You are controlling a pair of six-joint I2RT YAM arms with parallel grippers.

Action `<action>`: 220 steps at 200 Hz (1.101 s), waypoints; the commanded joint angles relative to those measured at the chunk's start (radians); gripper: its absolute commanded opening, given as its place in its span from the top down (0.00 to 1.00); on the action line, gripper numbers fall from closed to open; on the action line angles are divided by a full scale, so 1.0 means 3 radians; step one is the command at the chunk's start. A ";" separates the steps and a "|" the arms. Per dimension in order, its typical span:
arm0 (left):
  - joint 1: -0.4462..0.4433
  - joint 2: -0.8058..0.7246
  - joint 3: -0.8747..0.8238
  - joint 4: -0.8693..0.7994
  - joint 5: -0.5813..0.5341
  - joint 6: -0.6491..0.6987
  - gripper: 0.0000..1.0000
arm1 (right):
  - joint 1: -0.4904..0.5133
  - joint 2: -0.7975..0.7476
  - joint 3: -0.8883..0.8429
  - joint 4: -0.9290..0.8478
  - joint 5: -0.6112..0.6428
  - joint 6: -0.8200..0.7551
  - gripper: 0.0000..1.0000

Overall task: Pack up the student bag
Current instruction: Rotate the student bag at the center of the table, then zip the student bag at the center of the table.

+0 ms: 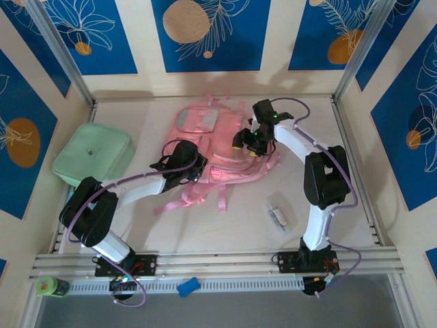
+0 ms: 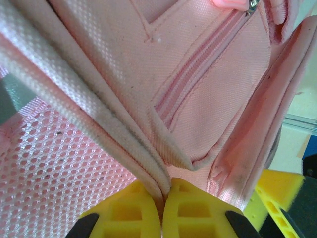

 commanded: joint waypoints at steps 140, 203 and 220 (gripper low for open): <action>-0.0104 0.0025 0.0144 0.0505 0.0254 -0.0353 1.00 | 0.1434 -0.0735 -0.1051 0.0953 0.1036 0.0848 0.62; -0.0103 0.0061 0.0138 0.0594 0.0295 -0.0374 1.00 | 0.1470 -0.0534 -0.1098 0.1214 0.1461 0.0820 0.66; -0.0101 0.0062 0.0115 0.0647 0.0296 -0.0396 1.00 | 0.1470 -0.0516 -0.1091 0.1251 0.1529 0.0776 0.68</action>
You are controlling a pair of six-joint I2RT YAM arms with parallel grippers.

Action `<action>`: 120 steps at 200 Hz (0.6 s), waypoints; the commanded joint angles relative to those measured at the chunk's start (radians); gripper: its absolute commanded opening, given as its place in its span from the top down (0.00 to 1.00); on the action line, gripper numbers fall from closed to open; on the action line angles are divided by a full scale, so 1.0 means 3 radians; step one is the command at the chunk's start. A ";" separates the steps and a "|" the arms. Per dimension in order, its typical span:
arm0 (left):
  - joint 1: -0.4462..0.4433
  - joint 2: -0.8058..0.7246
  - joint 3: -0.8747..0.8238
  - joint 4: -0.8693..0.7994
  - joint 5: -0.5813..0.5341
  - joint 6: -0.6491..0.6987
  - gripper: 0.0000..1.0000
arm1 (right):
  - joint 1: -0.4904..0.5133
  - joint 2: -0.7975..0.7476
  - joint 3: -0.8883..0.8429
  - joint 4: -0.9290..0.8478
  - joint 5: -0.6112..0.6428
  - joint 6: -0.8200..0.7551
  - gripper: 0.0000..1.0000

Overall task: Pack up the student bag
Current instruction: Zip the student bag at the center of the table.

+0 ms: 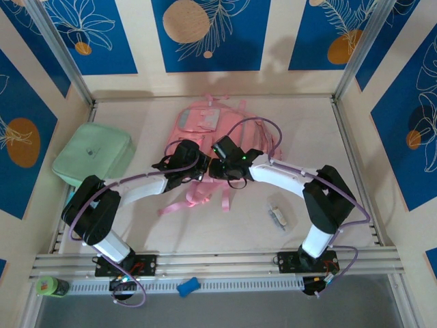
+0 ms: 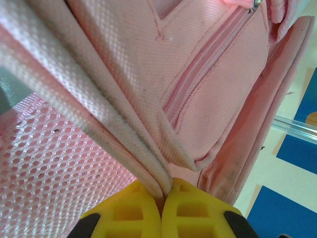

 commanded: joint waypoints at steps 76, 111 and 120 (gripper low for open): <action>-0.0067 -0.0025 0.0156 0.0379 0.0179 -0.0003 1.00 | -0.0021 0.0167 0.0009 0.0403 0.0262 -0.0302 0.77; -0.0066 -0.0029 0.0161 0.0378 0.0184 -0.0006 1.00 | -0.0047 0.0195 0.0044 0.0456 0.0230 -0.0378 0.74; -0.0066 -0.0031 0.0161 0.0378 0.0185 -0.0004 1.00 | -0.0047 0.0204 0.0086 0.0424 0.0276 -0.0397 0.75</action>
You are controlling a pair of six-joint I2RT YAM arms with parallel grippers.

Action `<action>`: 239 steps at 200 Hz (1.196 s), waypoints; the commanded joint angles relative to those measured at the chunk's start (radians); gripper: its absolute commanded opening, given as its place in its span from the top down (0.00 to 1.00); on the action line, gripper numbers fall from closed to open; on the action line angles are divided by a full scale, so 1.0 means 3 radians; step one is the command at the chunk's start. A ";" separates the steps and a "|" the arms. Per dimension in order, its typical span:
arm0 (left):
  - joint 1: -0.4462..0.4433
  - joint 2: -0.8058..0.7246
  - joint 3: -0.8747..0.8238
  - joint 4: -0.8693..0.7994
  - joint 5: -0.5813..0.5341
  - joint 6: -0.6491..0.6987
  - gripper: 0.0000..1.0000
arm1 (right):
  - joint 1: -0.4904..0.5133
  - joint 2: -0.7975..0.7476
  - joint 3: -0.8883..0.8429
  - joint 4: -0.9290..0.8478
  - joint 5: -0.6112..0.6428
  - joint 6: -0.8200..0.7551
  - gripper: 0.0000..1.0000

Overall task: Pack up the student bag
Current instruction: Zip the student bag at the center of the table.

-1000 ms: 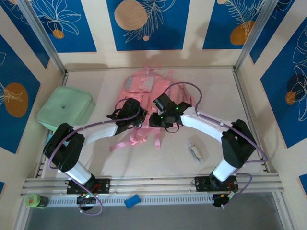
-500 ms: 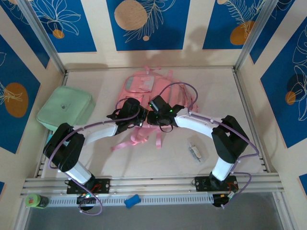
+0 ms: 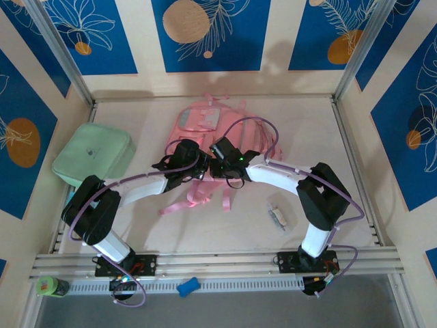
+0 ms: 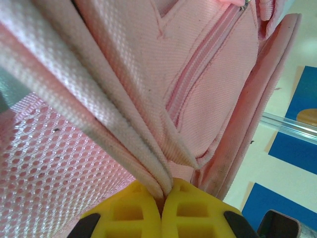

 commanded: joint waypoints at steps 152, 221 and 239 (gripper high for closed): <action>0.0231 -0.0097 0.0187 -0.0110 0.0172 0.0569 1.00 | -0.0227 -0.0323 0.0048 -0.1271 -0.0394 -0.0001 1.00; 0.0286 -0.0102 0.0195 -0.0201 0.0248 0.0808 1.00 | -0.0526 -0.0649 -0.0135 -0.1353 -0.0305 -0.0739 1.00; 0.0285 -0.0099 0.0214 -0.0220 0.0248 0.0844 1.00 | -0.0501 -0.0644 -0.0121 -0.1160 -0.0580 -0.0992 1.00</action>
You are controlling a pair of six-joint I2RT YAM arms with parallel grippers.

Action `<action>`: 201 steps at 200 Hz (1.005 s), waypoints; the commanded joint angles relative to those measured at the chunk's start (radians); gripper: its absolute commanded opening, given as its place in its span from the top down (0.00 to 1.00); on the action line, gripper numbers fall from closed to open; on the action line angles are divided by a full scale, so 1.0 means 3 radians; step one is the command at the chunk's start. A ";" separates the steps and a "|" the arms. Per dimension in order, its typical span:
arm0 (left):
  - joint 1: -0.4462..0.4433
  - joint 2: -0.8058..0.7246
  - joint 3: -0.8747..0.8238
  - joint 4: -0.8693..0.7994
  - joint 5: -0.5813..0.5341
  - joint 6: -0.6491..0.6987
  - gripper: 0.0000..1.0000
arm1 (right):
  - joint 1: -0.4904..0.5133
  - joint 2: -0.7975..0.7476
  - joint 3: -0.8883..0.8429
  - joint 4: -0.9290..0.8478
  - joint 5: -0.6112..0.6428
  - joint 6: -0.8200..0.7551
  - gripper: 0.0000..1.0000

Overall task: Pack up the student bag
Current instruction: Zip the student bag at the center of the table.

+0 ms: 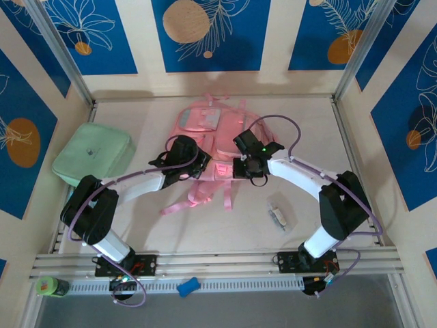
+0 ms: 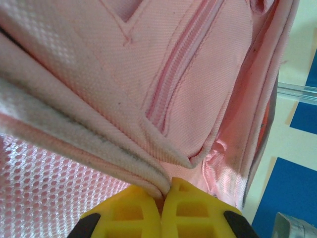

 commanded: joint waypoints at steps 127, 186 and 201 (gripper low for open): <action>0.0094 -0.0038 0.0205 -0.0032 -0.0093 0.0298 1.00 | -0.0065 0.0216 0.0092 0.0514 -0.0325 -0.0999 0.74; 0.0095 -0.0057 0.0205 -0.0058 -0.0120 0.0331 1.00 | 0.0023 0.0172 -0.0135 0.0484 -0.0315 -0.0588 0.67; 0.0093 -0.0045 0.0206 -0.0054 -0.0110 0.0326 1.00 | 0.0034 0.0222 -0.0158 0.0489 -0.0341 -0.0484 0.67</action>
